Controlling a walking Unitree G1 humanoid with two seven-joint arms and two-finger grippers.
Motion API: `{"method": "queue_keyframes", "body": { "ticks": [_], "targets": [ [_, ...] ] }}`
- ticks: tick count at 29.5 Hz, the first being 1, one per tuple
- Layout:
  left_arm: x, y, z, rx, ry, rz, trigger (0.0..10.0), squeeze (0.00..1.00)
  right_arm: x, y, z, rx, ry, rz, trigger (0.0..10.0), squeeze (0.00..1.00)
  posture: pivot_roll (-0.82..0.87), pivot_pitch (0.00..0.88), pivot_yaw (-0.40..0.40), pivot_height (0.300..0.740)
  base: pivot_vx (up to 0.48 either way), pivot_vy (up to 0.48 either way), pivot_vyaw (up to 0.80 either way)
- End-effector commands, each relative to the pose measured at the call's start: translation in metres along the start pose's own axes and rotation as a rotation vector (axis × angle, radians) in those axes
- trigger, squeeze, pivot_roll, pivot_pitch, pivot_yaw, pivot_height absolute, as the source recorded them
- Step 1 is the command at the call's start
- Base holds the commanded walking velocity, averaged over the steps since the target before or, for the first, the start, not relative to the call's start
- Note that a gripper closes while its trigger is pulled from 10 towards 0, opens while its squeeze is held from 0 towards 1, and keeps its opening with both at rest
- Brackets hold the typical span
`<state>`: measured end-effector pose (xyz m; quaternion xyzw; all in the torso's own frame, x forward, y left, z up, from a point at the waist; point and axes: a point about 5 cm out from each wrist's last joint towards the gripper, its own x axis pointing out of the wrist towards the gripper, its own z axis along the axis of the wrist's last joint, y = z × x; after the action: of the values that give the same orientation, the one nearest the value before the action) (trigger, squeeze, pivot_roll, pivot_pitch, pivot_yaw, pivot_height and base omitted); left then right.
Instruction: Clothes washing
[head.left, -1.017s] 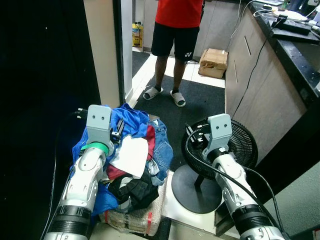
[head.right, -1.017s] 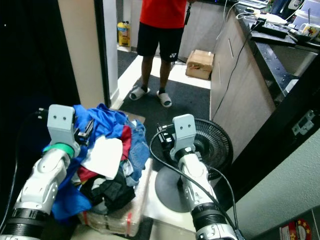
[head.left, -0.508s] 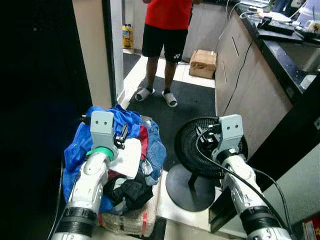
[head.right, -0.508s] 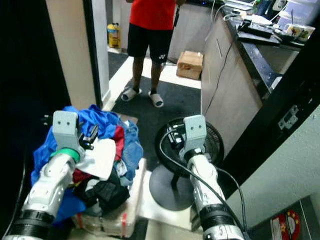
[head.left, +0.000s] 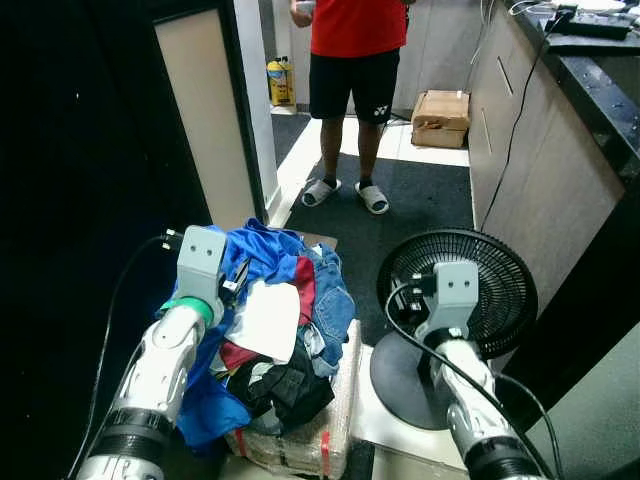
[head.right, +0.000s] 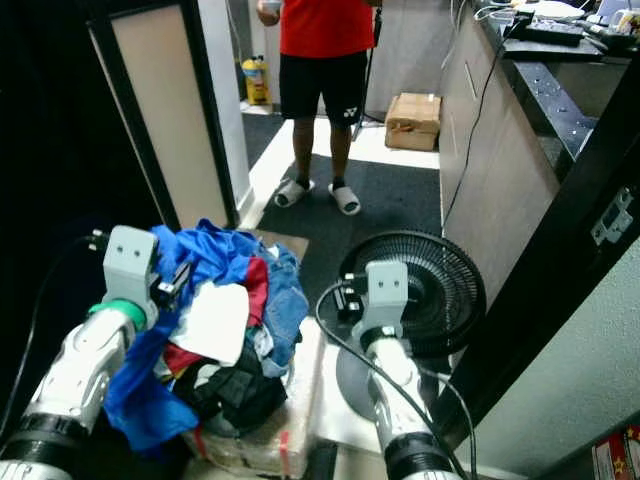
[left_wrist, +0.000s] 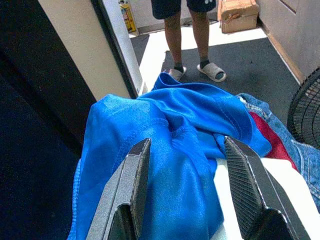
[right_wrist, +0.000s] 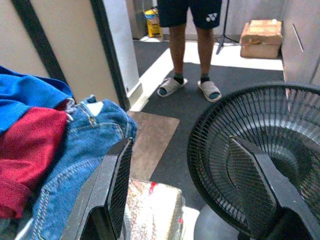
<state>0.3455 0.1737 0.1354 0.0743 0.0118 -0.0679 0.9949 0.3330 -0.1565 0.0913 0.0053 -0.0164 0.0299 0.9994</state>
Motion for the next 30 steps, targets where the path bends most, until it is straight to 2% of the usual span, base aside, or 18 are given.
{"method": "queue_keyframes", "body": {
  "ticks": [1, 7, 11, 21, 30],
  "targets": [
    [-0.003, 0.002, -0.007, 0.017, 0.026, -0.003, 10.0, 0.00, -0.003, 0.002, -0.006, 0.005, 0.011, -0.002, 10.0, 0.00, 0.01, 0.000, 0.143, 0.740, 0.000, 0.000, 0.00],
    [-0.005, 0.001, -0.010, -0.012, 0.024, 0.023, 10.0, 0.00, 0.000, 0.017, -0.003, 0.003, -0.002, 0.060, 10.0, 0.00, 0.02, 0.000, 0.101, 0.740, 0.000, 0.000, 0.00],
    [-0.007, 0.000, -0.015, -0.027, 0.027, 0.038, 10.0, 0.00, 0.006, 0.023, 0.001, -0.054, -0.018, 0.086, 10.0, 0.00, 0.03, 0.000, 0.066, 0.740, 0.000, 0.000, 0.00],
    [-0.015, 0.001, -0.029, -0.036, 0.050, 0.067, 10.0, 0.00, 0.003, 0.016, 0.001, -0.066, -0.022, 0.060, 10.0, 0.00, 0.01, 0.000, 0.037, 0.740, 0.000, 0.000, 0.64],
    [-0.013, -0.003, -0.030, -0.037, 0.055, 0.063, 10.0, 0.00, 0.002, 0.011, 0.000, -0.073, -0.025, 0.044, 10.0, 0.00, 0.00, 0.000, 0.044, 0.740, 0.000, 0.000, 0.79]
  ]
}}
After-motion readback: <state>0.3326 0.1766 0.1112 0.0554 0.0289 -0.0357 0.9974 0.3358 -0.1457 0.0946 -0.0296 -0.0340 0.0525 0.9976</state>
